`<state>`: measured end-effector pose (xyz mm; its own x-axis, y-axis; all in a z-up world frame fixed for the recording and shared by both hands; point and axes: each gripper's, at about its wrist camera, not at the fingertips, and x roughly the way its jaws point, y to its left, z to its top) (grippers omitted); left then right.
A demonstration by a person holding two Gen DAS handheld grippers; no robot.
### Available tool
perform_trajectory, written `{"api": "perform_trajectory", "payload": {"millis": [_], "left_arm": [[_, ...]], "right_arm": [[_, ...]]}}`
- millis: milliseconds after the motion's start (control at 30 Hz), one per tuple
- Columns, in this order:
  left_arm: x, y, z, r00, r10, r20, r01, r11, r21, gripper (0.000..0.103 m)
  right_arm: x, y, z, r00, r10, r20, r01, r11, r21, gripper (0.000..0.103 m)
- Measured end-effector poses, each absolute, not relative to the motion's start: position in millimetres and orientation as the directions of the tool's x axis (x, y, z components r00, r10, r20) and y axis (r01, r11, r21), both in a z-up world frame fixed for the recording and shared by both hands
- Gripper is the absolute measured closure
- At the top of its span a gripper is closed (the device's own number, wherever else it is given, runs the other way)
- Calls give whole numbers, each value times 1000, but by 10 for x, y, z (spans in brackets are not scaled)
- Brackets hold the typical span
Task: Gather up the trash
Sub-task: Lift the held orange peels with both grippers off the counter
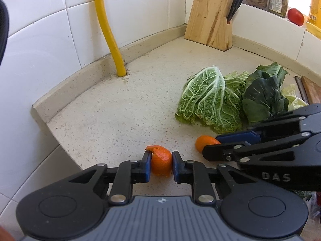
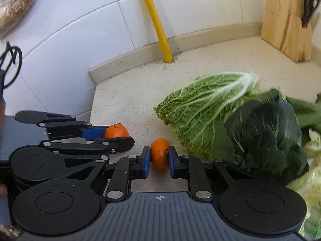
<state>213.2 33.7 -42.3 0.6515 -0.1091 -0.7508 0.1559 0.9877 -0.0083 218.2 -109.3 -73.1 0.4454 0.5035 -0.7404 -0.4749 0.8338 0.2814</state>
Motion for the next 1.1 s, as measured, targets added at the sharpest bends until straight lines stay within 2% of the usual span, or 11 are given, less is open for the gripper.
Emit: {"api": "perform_trajectory", "payload": {"millis": [200, 533, 1100], "left_arm": [[2081, 318, -401, 640, -121, -759, 162, 987, -20, 85], [1941, 201, -280, 661, -95, -744, 151, 988, 8, 85], [1603, 424, -111, 706, -142, -694, 174, 984, -25, 85]], "right_arm": [[2117, -1332, -668, 447, 543, -711, -406, 832, 379, 79], [2082, -1630, -584, 483, 585, -651, -358, 811, 463, 79], [1770, -1532, -396, 538, 547, -642, -332, 837, 435, 79]]}}
